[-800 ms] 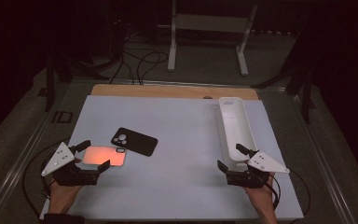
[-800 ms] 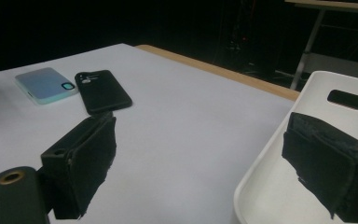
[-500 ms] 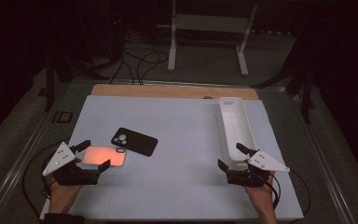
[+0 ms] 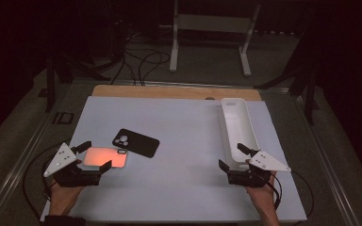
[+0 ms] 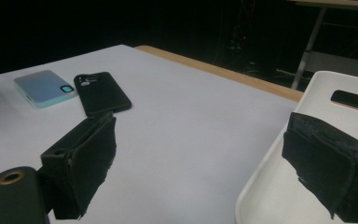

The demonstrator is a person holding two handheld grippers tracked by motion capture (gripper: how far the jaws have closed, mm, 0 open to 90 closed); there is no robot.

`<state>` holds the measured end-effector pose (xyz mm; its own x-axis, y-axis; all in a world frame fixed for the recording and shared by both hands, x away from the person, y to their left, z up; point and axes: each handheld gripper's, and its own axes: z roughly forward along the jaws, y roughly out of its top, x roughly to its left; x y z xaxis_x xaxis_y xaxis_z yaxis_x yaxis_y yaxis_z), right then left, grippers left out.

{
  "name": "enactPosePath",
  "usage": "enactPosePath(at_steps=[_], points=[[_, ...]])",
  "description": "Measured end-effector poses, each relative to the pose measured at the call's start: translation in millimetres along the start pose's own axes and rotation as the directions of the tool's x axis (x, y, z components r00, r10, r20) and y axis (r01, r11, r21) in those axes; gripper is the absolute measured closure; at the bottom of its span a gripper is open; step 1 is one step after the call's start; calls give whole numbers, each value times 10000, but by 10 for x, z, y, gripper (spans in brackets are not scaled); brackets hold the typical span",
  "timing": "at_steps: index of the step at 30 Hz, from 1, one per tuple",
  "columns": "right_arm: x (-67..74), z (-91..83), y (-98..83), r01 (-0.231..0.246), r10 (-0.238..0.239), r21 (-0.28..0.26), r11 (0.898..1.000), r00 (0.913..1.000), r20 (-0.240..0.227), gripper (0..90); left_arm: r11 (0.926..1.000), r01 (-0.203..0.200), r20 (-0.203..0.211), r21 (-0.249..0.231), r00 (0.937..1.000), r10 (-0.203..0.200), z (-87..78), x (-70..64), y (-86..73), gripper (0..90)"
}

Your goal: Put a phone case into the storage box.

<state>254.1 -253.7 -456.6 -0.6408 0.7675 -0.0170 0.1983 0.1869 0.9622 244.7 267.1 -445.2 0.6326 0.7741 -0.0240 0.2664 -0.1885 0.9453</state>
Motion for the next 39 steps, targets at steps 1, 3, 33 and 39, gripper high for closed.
enactPosePath(at_steps=[1, 3, 33, 39], points=[[-3, 6, 6, -46, 46, -3, 10000, 10000, -22, 97, 9999, -11, -38, 111, 10000, 11, 11, 1, 11, 32], [-9, 18, 12, -97, 97, -26, 9999, 9999, -29, 97, 9998, -21, -67, 175, 10000, 22, 26, 4, 23, 33], [9, 62, 124, -173, 161, -333, 9993, 9992, -377, 97, 9887, 393, -1017, 1445, 9945, -247, 175, 433, 77, 900], [25, 77, 128, -98, 88, -266, 9996, 9993, -367, 97, 9764, 372, -1329, 2129, 9911, -87, 328, 560, 7, 900]])
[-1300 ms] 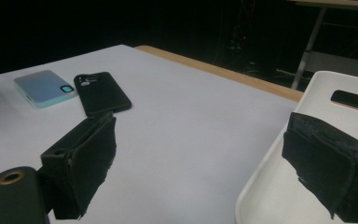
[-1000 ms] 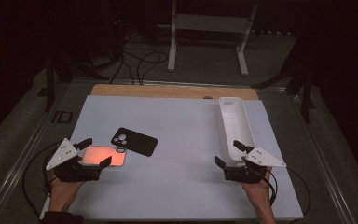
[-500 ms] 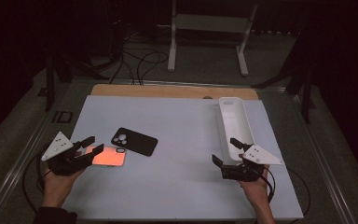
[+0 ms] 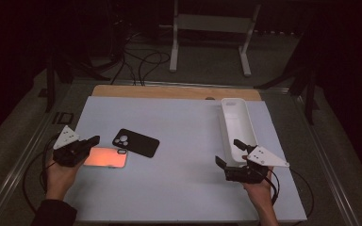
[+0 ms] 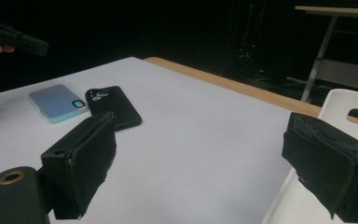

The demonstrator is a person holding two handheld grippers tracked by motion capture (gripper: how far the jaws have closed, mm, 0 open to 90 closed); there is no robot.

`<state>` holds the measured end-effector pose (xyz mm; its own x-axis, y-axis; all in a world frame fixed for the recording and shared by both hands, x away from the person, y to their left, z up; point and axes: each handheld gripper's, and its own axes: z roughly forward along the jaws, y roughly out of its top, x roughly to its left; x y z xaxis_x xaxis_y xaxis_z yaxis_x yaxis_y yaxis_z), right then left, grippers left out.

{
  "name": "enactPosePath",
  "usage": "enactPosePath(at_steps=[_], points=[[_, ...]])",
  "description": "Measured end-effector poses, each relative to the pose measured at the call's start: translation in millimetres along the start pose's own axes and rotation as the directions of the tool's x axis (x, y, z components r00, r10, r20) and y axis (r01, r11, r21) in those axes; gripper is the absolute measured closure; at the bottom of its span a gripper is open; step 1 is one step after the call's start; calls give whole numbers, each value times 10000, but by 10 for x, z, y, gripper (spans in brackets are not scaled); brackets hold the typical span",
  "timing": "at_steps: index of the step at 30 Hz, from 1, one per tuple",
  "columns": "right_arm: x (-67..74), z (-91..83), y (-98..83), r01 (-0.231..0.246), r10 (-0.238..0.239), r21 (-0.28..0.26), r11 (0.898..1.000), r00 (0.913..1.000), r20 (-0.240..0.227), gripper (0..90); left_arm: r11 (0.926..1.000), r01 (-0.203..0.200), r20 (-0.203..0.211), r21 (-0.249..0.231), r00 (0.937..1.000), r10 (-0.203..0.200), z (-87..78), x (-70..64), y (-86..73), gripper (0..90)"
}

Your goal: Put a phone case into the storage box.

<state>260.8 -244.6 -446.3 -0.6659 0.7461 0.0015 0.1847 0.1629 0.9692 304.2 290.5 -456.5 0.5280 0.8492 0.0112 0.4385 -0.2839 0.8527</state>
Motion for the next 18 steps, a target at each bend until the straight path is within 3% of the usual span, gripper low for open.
enactPosePath(at_steps=[6, 18], points=[[0, 17, -18, -9, 10, 83, 10000, 10000, -42, 97, 9990, 95, -394, 427, 9992, -78, 138, 115, -37, 900], [-6, 10, -12, -48, 48, 26, 10000, 9999, -94, 97, 9892, 391, -664, 1413, 9973, -299, 321, 300, -137, 900]])
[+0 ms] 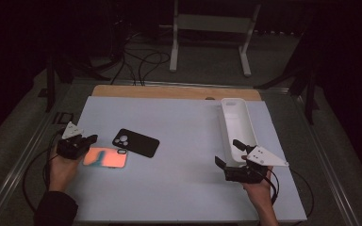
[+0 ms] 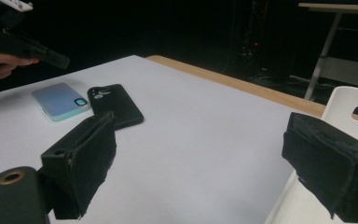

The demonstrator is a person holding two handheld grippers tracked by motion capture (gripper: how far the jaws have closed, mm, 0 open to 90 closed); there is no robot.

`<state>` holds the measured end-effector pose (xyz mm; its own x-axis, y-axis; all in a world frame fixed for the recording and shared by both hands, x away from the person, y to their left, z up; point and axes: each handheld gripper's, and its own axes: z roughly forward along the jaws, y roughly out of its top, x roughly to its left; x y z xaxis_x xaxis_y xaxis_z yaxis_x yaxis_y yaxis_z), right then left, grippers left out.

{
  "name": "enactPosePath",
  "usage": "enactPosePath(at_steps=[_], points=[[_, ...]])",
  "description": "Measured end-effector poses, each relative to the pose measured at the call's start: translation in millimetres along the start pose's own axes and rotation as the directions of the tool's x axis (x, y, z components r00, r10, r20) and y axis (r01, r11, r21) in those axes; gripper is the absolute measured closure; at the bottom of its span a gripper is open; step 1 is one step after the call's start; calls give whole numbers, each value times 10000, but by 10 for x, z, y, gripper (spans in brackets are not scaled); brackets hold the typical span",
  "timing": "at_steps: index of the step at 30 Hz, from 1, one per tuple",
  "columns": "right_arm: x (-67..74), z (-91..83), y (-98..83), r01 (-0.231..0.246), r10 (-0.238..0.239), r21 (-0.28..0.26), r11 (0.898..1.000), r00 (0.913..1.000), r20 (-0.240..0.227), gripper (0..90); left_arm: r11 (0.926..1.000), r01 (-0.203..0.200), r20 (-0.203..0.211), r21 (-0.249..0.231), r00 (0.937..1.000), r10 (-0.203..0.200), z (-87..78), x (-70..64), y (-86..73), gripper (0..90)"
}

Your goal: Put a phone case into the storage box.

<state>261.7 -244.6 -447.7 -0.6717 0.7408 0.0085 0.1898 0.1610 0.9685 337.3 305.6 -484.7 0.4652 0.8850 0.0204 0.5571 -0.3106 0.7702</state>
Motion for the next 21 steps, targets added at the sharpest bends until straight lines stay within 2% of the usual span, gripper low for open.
enactPosePath(at_steps=[7, 16, 21], points=[[0, -5, 3, 28, -28, -20, 10000, 10000, 16, 98, 9984, 215, -108, 530, 9997, -209, 100, 78, -56, 900], [-4, -20, 8, 12, -11, -39, 10000, 10000, 42, 97, 9946, 481, -310, 918, 9985, -455, 162, 166, -114, 900], [0, -18, 6, 11, -10, -46, 10000, 10000, 41, 97, 9894, 604, -498, 1318, 9973, -543, 212, 209, -164, 900]])
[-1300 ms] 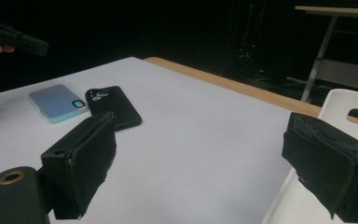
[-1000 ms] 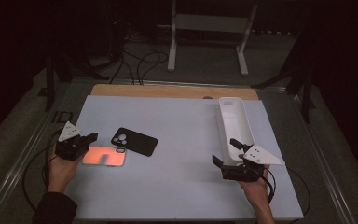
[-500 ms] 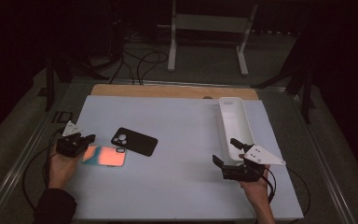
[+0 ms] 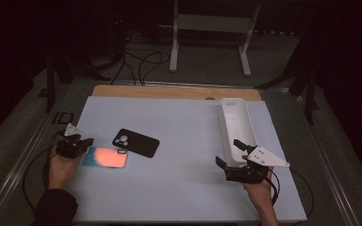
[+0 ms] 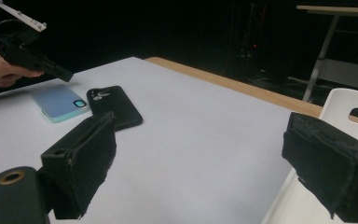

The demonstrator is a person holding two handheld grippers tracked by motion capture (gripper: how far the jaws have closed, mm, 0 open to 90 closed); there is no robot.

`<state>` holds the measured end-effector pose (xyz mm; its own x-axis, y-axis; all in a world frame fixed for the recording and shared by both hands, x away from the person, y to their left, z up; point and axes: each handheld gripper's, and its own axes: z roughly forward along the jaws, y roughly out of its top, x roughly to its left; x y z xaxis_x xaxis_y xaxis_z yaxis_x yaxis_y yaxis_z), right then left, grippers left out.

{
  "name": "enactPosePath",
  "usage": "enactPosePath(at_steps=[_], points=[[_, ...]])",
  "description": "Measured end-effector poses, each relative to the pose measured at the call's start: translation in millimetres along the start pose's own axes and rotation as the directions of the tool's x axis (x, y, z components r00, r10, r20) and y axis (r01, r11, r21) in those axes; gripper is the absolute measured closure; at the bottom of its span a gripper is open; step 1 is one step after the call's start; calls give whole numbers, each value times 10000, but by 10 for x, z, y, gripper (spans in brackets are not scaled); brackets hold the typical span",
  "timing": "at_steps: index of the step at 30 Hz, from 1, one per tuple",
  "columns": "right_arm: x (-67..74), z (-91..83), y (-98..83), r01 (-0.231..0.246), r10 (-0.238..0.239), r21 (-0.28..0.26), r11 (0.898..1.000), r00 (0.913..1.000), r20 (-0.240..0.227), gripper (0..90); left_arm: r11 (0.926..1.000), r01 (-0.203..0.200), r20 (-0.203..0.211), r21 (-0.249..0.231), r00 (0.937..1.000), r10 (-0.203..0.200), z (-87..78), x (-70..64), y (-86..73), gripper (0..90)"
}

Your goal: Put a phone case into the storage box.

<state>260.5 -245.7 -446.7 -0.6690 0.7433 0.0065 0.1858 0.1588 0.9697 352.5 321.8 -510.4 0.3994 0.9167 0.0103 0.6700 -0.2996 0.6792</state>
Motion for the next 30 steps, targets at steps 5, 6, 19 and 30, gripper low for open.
enactPosePath(at_steps=[5, 6, 19, 30], points=[[-3, 3, -6, -7, 7, -10, 10000, 10000, -5, 97, 9998, -17, -34, 221, 10000, 17, 29, 11, -25, 900], [-2, 4, -8, -5, 5, 4, 10000, 10000, -3, 97, 9997, -22, -74, 239, 10000, 24, 26, 14, -26, 900], [-8, -6, -10, -3, 3, 24, 10000, 10000, 43, 97, 9981, -415, -150, 460, 9990, 423, -58, -38, -83, 900], [-26, 1, -12, 3, -3, 44, 10000, 10000, 44, 98, 9990, -345, 89, 295, 9994, 343, -310, -229, -350, 900]])
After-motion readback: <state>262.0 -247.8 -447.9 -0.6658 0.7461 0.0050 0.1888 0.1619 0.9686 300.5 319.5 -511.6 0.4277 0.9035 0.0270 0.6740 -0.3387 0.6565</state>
